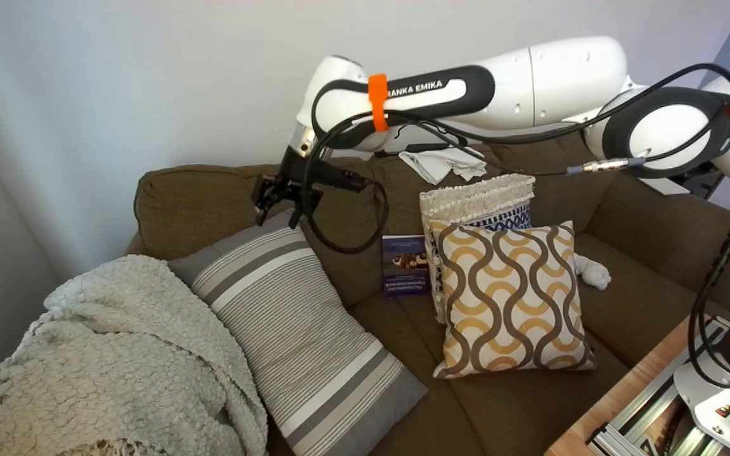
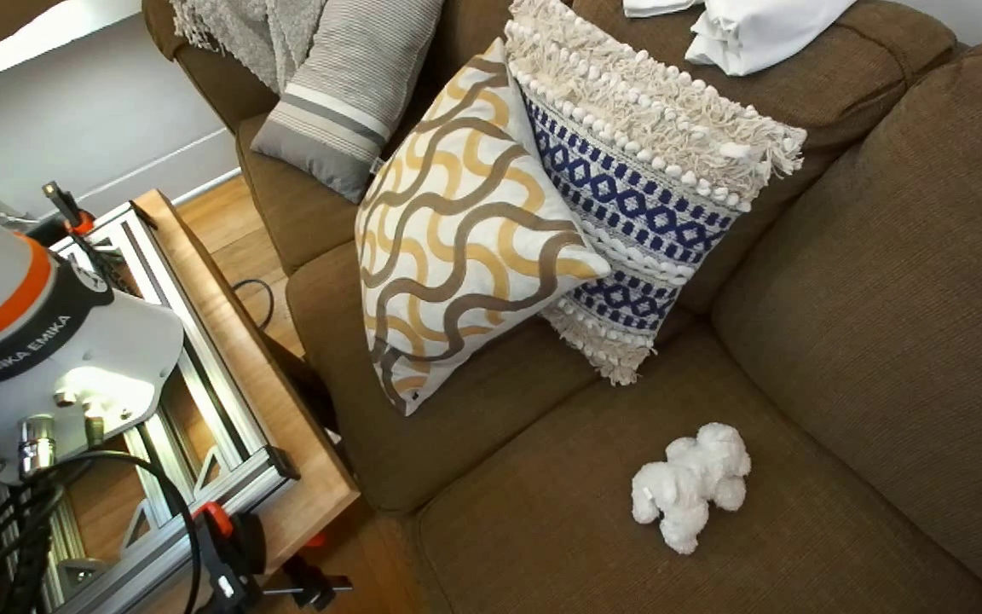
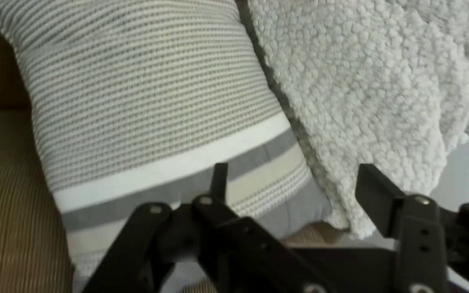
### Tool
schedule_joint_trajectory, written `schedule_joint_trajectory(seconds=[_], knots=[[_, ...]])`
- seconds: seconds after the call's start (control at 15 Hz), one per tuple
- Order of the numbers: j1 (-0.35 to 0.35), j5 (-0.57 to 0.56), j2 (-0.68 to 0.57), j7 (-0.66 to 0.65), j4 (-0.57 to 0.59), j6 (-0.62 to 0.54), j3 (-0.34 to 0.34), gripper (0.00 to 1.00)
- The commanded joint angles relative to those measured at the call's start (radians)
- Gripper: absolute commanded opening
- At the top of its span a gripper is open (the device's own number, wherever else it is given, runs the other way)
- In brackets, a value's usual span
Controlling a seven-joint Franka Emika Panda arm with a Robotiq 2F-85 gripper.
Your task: Place the grey pillow om the left side of the couch
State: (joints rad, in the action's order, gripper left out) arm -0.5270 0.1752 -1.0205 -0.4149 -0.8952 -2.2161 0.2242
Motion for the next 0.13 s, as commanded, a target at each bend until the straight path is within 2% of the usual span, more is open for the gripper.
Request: schedule_joint_trajectory(seconds=[0.0, 0.07], knots=[[-0.005, -0.027, 0.04, -0.005, -0.003, 0.0, -0.018, 0.87], [-0.01, -0.044, 0.078, -0.011, -0.008, 0.0, -0.032, 0.94]])
